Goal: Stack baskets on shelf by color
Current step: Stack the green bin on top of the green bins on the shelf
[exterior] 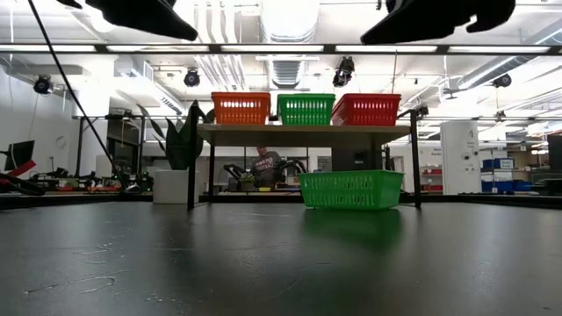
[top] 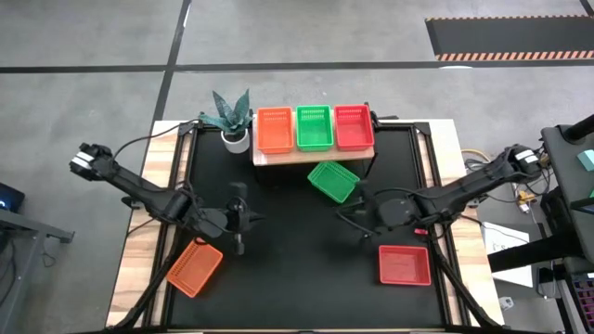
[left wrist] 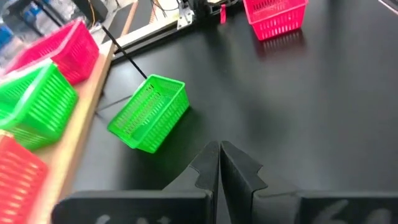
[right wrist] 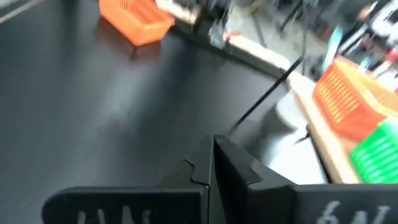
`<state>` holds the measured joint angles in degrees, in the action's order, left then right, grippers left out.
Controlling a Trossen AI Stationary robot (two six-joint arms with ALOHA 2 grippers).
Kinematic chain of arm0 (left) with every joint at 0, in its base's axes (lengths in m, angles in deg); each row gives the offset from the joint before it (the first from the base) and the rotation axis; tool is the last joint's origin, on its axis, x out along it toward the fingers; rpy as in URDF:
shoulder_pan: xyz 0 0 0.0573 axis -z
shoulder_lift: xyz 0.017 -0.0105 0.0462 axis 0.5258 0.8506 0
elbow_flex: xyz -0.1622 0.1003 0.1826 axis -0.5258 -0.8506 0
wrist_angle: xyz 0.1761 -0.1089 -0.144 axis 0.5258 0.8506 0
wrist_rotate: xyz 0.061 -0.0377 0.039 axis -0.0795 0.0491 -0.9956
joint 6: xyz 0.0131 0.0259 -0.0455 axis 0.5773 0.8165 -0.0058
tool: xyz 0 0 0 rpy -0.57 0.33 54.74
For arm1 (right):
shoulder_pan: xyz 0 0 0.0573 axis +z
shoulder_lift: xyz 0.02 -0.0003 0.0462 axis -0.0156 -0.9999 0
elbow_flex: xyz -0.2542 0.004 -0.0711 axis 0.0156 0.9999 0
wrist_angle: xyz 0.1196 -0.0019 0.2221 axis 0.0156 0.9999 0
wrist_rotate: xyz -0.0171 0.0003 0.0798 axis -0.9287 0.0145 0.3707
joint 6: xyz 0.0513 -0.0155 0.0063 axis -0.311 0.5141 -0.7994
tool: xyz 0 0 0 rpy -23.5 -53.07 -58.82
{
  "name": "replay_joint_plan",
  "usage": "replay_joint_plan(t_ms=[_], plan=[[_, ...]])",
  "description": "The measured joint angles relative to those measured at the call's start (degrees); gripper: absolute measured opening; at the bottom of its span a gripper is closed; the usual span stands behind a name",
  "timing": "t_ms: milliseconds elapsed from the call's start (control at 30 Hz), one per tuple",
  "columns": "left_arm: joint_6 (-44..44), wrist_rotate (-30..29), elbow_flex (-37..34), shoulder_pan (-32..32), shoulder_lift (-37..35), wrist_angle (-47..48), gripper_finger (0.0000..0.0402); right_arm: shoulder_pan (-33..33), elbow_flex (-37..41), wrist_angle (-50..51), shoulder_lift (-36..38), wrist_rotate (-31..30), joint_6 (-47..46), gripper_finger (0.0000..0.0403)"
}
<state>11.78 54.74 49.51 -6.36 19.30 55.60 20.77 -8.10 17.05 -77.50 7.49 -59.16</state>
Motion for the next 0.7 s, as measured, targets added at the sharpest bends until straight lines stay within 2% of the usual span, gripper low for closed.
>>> replay_joint_plan(t_ms=[200,367,500,700], plan=[[-6.9,0.0,0.2,0.0,4.6,-1.9,0.0000,0.0,7.8,-12.6,5.7,1.1,7.8,0.0009],[-13.2,0.0,0.2,0.0,8.2,-3.6,0.0000,-0.1,10.6,-14.7,10.1,1.1,9.3,0.0009],[-15.0,0.0,0.2,0.0,10.7,-6.0,0.0000,-0.2,12.4,-14.7,11.8,1.0,6.8,0.0009],[-14.6,0.0,0.2,0.0,12.7,-10.2,0.0000,-0.1,13.3,-10.8,11.1,0.7,-1.8,0.0009]])
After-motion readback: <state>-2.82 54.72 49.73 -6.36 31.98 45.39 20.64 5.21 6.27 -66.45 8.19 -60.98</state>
